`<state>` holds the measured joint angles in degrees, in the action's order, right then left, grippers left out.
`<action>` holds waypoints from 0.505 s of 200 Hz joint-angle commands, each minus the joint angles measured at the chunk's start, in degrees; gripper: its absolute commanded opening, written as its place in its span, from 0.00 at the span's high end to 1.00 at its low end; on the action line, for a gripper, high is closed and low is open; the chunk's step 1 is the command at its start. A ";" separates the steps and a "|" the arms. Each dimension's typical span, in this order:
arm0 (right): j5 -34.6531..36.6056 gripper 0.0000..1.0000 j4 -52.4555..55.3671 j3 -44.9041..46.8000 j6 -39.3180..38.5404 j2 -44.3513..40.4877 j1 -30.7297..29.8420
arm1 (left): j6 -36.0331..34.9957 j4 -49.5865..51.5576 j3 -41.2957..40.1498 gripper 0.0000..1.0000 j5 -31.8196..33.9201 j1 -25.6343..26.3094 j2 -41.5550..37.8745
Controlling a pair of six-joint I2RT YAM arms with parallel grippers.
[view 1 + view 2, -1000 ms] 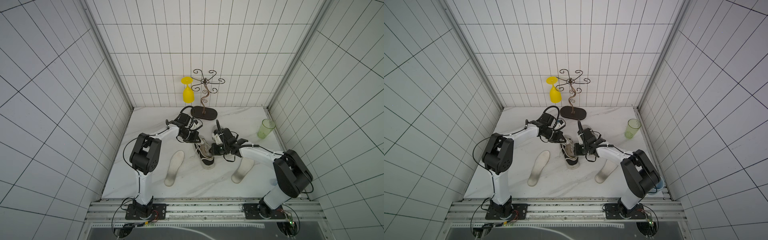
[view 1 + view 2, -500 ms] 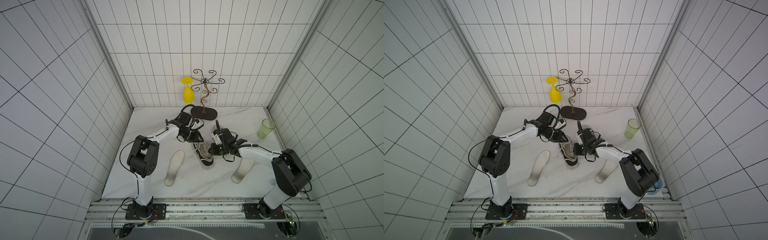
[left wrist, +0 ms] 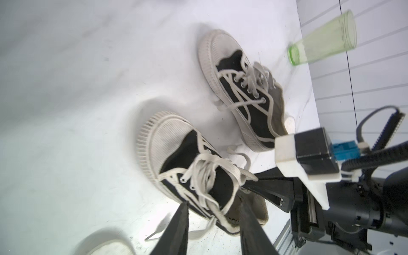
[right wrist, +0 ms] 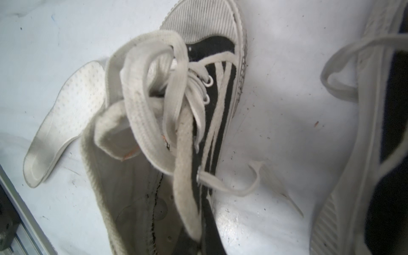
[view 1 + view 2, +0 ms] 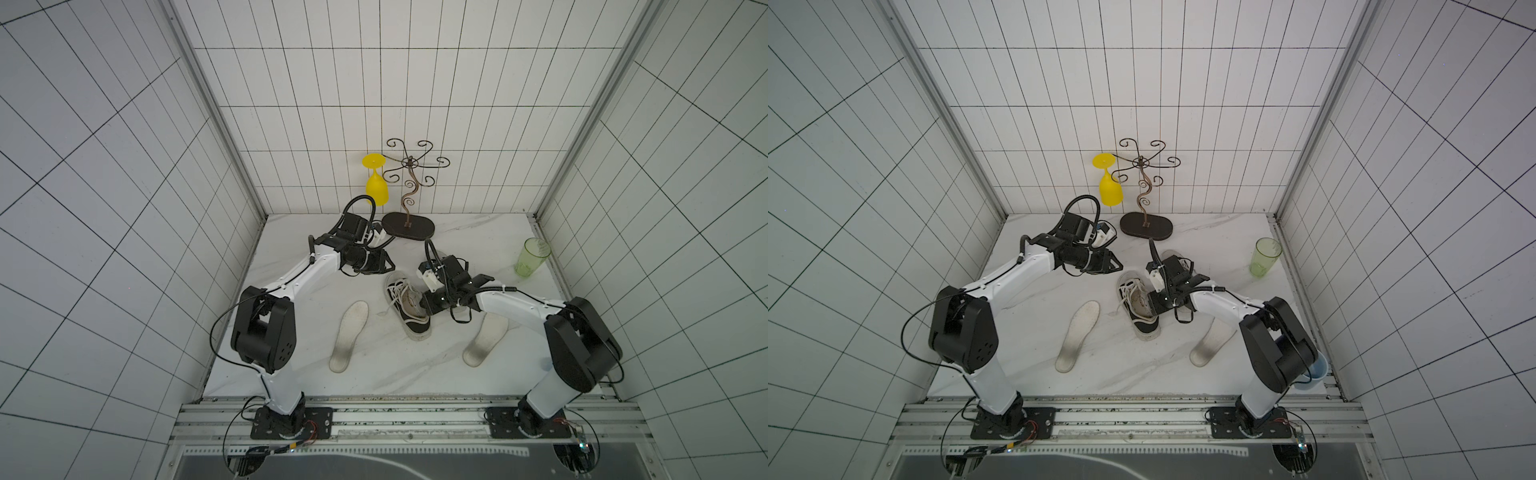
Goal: Insert the insole into the shoe
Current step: Adjust the shoe at the center of the board.
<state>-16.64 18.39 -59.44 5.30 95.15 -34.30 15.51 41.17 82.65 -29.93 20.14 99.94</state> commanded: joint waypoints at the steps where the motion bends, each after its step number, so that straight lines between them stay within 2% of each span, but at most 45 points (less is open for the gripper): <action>1: 0.84 0.96 7.81 -7.10 -12.70 2.26 -0.51 | 2.92 1.88 -1.94 0.61 8.61 -2.72 -2.54; 21: 1.00 0.96 8.65 -9.19 -16.98 3.35 -0.44 | 4.68 4.28 -3.96 0.57 15.29 -2.83 -3.17; 53: -0.74 0.95 8.68 -12.37 -24.94 4.66 -0.49 | 7.03 4.67 -10.01 0.48 18.48 -2.31 -4.50; 73: 0.41 0.95 8.68 -13.22 -28.96 5.25 -0.29 | 7.51 4.81 -12.61 0.48 19.80 -2.30 -5.03; 101: -2.31 0.94 8.76 -11.76 -31.93 4.46 0.03 | 7.55 4.97 -14.15 0.47 20.59 -2.28 -5.30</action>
<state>-16.49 25.52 -67.24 -19.70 99.81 -34.28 22.09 46.26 69.23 -12.36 17.74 96.62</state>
